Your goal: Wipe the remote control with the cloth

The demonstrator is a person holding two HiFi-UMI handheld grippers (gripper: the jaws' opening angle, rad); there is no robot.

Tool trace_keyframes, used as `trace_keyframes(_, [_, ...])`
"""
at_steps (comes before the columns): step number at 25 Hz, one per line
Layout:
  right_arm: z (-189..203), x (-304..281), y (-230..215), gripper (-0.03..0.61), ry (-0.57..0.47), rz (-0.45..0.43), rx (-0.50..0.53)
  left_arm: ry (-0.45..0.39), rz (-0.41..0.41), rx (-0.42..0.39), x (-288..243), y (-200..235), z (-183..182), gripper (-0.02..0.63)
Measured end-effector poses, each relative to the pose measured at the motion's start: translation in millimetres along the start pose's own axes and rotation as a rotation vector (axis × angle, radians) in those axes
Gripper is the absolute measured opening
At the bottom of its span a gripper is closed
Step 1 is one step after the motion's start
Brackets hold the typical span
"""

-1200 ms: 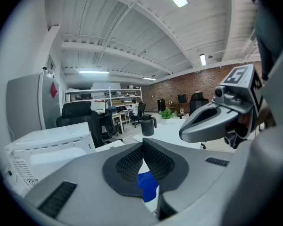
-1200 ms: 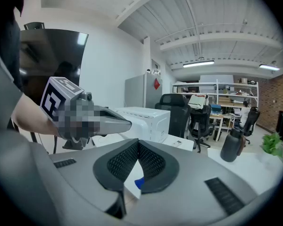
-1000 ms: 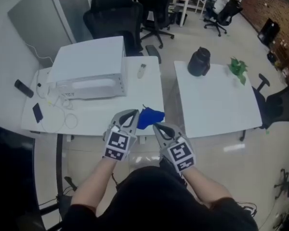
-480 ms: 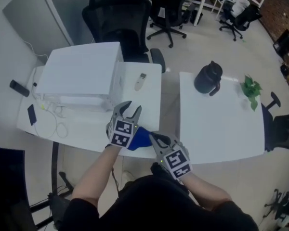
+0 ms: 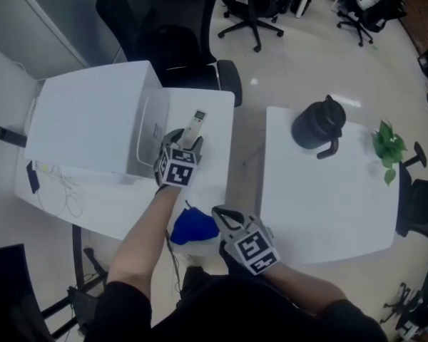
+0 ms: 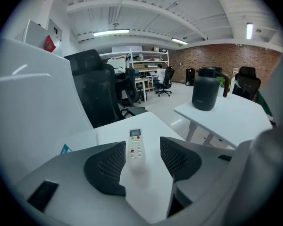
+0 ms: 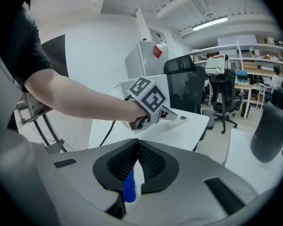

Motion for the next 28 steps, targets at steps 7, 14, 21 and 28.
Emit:
trace_keyframes(7, [10.3, -4.5, -26.2, 0.008, 0.016, 0.001, -0.045, 0.098, -0.001, 0.021, -59.1, 13.4, 13.4, 0.233])
trace_keyframes(14, [11.9, -0.8, -36.6, 0.008, 0.024, 0.011, -0.057, 0.139, -0.005, 0.040, -81.2, 16.3, 24.9, 0.233])
trace_keyframes(21, [14.0, 1.9, -35.6, 0.009, 0.012, 0.011, -0.038, 0.146, -0.002, 0.028, -76.9, 10.6, 22.7, 0.207])
trace_keyframes(28, [6.7, 8.0, -16.4, 0.008, -0.021, -0.006, -0.026, 0.122, 0.007, 0.020, -34.7, -4.9, 24.0, 0.206])
Point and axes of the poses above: the fingertips, and each gripper's own axes: x backward along the fingers, y to its left, z out of its underside, the point moved 7 cm from there along x, backward along the fingers, and after that the axes turned 4 degrees about x, right-handed, at the moved point
